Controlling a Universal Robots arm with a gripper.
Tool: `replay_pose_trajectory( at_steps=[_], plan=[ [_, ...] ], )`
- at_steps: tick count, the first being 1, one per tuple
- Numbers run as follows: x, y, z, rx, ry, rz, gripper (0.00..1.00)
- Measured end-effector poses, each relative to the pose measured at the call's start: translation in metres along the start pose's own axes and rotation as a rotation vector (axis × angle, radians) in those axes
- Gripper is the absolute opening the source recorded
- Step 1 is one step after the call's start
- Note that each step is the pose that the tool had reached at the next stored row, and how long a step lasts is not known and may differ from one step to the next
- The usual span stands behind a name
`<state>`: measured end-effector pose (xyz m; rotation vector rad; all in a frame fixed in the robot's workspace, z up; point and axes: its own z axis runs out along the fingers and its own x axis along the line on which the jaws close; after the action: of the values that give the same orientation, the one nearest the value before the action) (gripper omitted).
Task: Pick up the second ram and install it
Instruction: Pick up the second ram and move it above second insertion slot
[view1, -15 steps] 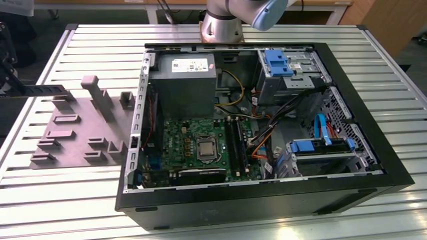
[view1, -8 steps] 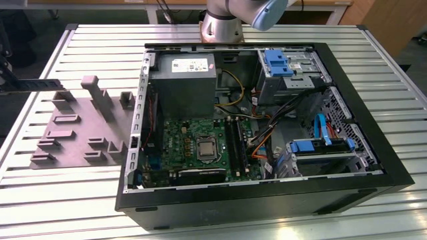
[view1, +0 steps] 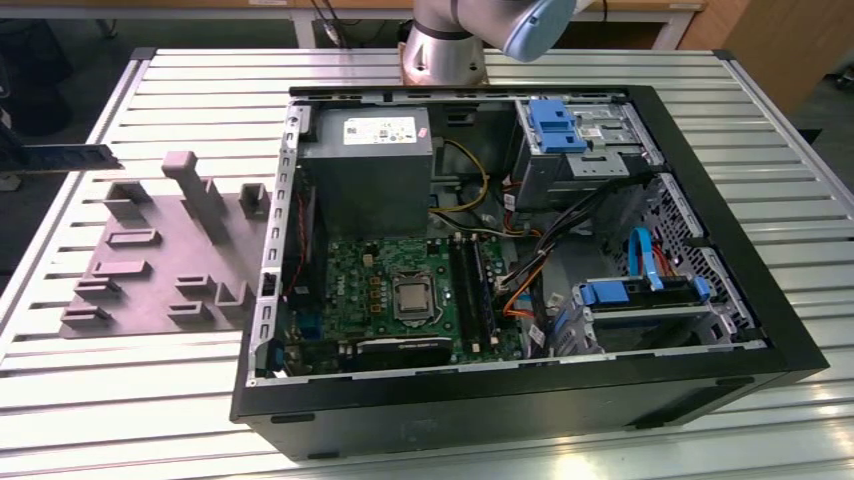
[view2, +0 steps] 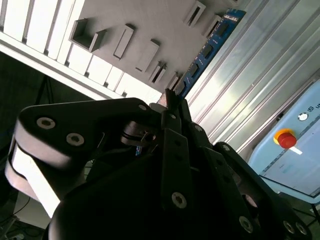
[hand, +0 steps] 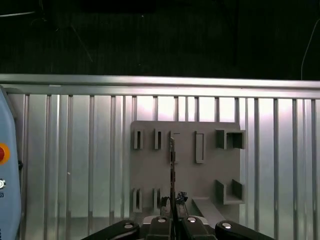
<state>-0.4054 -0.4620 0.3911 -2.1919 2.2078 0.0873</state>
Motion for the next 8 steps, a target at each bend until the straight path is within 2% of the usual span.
replay_pose_trajectory(
  at_steps=[5,8],
  plan=[
    [-0.0005,0.0002,-0.0078,0.0,0.0,0.0,0.14],
    [-0.0005,0.0002,-0.0085,0.0001,-0.0001,0.0,0.14]
  ],
)
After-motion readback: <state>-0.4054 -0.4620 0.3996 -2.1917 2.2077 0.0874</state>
